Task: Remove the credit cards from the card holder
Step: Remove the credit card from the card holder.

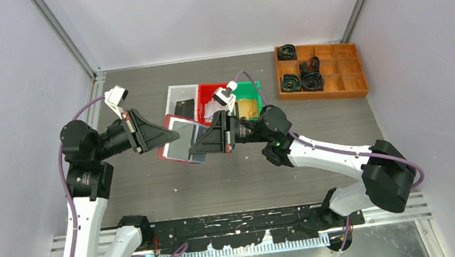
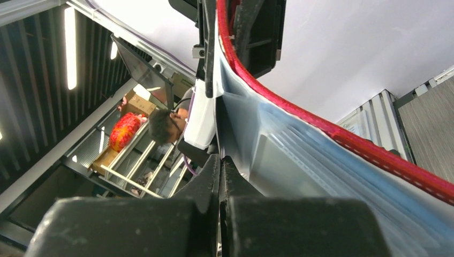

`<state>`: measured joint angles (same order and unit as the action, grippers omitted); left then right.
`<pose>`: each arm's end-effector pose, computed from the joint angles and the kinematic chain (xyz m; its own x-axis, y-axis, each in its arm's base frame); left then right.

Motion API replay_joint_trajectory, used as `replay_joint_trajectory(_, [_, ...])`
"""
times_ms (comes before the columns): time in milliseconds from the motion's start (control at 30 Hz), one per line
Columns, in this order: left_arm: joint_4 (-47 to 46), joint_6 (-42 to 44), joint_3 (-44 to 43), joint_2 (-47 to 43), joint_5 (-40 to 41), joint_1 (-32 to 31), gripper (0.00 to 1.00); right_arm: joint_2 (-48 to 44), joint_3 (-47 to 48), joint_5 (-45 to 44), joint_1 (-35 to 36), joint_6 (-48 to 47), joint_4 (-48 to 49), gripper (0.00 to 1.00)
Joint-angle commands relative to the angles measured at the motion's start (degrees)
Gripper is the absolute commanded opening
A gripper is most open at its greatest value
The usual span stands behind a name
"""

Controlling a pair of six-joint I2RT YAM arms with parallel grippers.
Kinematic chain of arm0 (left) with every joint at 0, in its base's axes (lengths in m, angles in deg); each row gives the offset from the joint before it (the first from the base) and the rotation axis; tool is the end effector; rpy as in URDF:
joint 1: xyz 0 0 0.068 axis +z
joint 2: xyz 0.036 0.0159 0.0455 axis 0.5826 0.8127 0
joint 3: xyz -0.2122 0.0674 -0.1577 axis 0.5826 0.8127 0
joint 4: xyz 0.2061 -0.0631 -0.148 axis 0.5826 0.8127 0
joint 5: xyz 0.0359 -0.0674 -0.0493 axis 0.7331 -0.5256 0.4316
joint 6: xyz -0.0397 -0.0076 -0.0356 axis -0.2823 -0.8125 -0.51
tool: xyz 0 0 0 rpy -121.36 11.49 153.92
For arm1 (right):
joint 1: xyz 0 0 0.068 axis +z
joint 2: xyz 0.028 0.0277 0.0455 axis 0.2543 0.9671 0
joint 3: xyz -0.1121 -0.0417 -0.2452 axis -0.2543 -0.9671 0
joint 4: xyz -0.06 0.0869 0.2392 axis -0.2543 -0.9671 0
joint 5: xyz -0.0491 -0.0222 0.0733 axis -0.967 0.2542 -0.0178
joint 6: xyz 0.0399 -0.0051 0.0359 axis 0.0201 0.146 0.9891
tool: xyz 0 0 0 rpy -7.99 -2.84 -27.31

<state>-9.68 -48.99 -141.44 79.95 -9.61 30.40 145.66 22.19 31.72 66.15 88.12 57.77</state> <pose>0.1401 -0.0452 0.4137 -0.8050 -0.3104 -0.5055 0.4914 0.1283 -0.8614 0.1678 0.2470 0.3494 -0.8629 0.1048 -0.4944 -0.5001 -0.3183 0.8054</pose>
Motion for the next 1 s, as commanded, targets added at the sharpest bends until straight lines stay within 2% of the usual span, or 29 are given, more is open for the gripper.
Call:
replay_joint_trajectory(0, [-1.5,0.2,-3.1,-0.5,-0.3,0.1,0.00,-2.3,-1.8,-1.3,-0.2,0.4,5.3,0.01])
replay_joint_trajectory(500, [-0.8,0.5,-3.9,-0.3,-0.2,0.1,0.00,-4.5,-4.9,-1.0,-1.2,0.5,5.4,0.01])
replay_joint_trajectory(633, [-0.7,0.5,-3.8,-0.2,-0.1,0.2,0.00,-3.0,-2.3,-0.6,-1.1,2.1,7.4,0.27])
replay_joint_trajectory(700, [-0.8,0.6,-3.6,-0.3,-0.1,0.2,0.00,-1.8,-1.0,-0.6,-1.2,3.9,10.3,0.35])
replay_joint_trajectory(767, [-0.7,0.7,-3.6,-0.3,-0.2,0.2,0.00,-0.6,0.1,-0.5,-1.2,5.6,12.6,0.37])
replay_joint_trajectory(833, [-0.7,0.7,-3.7,-0.3,-0.4,0.2,0.00,0.0,0.8,-0.5,-1.2,6.6,14.0,0.34])
replay_joint_trajectory(967, [-0.7,0.9,-3.7,-0.3,-0.6,0.2,0.00,0.1,0.3,-0.6,-1.2,7.2,14.6,0.10])
